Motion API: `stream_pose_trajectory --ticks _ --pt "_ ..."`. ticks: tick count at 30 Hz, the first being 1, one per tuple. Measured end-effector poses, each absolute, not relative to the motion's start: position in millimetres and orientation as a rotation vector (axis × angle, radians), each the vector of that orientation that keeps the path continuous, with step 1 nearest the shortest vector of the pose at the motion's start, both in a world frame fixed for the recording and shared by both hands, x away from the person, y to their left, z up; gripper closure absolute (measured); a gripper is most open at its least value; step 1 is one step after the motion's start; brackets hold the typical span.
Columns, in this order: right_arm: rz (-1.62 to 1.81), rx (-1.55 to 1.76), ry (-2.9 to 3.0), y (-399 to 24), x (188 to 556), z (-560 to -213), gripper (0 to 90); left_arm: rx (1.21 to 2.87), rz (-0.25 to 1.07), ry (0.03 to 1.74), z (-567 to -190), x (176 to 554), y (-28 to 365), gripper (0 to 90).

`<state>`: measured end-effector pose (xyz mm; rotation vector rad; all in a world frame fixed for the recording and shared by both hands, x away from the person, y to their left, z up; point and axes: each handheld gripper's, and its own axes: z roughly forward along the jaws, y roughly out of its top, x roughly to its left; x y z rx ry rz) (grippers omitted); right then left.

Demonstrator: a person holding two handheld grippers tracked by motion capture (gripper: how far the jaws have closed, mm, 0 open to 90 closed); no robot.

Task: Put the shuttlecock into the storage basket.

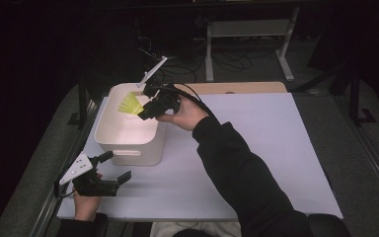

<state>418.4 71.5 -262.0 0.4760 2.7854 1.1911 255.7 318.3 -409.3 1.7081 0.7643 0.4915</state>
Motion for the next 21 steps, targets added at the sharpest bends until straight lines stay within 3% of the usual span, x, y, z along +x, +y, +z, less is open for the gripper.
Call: stream_pose_trajectory --ticks 21 --pt "1.128 0.453 2.85 91 421 -291 63.4 1.707 0.491 0.762 -409 256 319 0.0"
